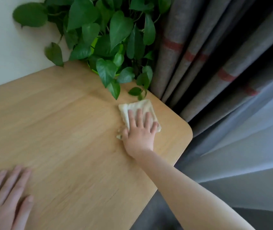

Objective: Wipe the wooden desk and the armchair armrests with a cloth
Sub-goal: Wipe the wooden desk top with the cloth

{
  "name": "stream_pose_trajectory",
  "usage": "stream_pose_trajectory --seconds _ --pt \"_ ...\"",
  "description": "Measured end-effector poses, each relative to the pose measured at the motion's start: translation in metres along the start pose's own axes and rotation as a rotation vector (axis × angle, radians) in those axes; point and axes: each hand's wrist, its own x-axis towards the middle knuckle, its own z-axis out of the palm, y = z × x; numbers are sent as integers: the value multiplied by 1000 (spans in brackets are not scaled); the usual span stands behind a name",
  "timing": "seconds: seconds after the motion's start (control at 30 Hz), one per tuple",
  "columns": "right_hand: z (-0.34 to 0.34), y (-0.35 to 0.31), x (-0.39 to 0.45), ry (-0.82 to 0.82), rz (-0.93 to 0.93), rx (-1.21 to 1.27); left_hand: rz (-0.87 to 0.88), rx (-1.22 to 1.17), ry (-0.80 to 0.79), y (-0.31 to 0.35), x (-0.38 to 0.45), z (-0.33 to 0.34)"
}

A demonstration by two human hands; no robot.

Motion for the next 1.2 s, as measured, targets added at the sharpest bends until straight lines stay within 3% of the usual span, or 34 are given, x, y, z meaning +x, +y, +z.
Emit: stream_pose_trajectory --seconds 0.13,0.2,0.3,0.4,0.5,0.57,0.63,0.73,0.8,0.87,0.93,1.0,1.13,1.2 --pt "-13 70 -76 -188 -669 -124 21 35 -9 6 -11 -19" --pt "-26 103 -67 -190 -782 -204 12 109 -3 17 -16 -30" --pt "-23 81 -24 -114 -479 -163 -114 140 50 27 -18 -36" --pt "-1 -9 22 -9 -66 -84 -229 171 96 28 -20 -35" --pt "14 -114 51 -51 31 -18 -326 167 133 31 -19 -35" --pt "26 -169 34 -115 -151 -50 -407 162 149 32 -16 -36" --pt "40 -190 -8 -157 -542 -107 -500 100 202 28 -11 -40" --pt "38 -147 -54 -275 -1183 -154 -545 30 215 6 -12 -52" --pt "22 -102 -32 -348 -1411 -189 -492 68 173 -21 -23 -63" --pt "4 -75 19 -321 -1468 -273 -454 104 128 -48 -38 -76" --pt "-10 -77 77 -287 -1305 -314 -414 127 83 -65 -48 -85" --pt "-9 -109 121 -196 -986 -289 -387 128 52 -74 -52 -87" --pt "24 -236 145 -39 -170 -146 -358 120 77 -79 -53 -83" --pt "33 -293 130 -73 40 -30 -347 127 89 -82 -53 -82"
